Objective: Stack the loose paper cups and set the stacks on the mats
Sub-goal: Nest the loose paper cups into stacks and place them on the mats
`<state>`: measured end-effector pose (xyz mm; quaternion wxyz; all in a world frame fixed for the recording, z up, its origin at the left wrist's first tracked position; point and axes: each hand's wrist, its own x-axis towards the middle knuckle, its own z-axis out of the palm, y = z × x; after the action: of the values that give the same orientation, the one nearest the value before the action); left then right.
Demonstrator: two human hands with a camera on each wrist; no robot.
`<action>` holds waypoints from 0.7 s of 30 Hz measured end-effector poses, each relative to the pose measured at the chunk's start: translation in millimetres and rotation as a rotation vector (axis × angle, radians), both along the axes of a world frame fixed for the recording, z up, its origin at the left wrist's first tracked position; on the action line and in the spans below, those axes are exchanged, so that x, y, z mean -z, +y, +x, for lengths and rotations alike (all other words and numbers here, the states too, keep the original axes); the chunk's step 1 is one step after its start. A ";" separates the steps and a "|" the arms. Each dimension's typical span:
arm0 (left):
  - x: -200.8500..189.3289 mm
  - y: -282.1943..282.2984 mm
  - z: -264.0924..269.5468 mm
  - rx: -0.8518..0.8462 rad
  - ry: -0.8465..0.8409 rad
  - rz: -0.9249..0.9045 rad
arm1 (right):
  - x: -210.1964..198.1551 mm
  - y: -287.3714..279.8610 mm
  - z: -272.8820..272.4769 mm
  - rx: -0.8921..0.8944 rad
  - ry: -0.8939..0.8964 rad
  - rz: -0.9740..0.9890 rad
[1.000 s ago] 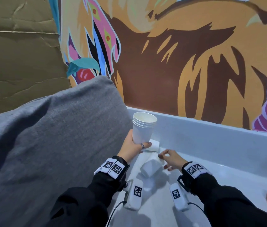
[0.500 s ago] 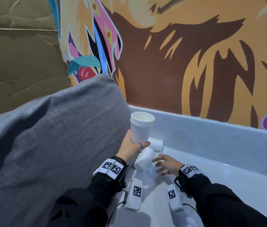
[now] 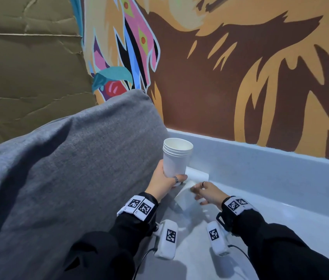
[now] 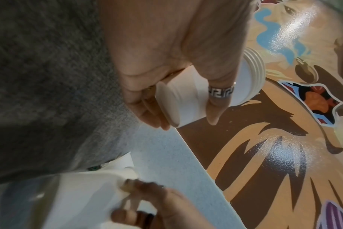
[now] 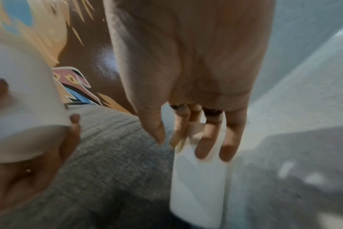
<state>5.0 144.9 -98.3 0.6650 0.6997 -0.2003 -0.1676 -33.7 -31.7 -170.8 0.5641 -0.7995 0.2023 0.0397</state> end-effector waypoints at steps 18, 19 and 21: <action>-8.4 -33.1 -30.1 0.136 -0.020 0.087 | -140.3 15.0 -70.1 0.200 -1.050 -0.605; -10.7 -34.7 -32.7 0.151 -0.035 0.084 | -136.1 14.6 -71.5 0.165 -1.005 -0.645; -15.0 -38.2 -38.4 0.181 -0.053 0.071 | -129.6 15.3 -75.5 0.096 -0.923 -0.686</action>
<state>-33.3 106.7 -83.3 0.6162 0.7061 -0.2741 -0.2156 -109.1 -16.4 -41.2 0.3036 -0.8611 -0.0274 -0.4069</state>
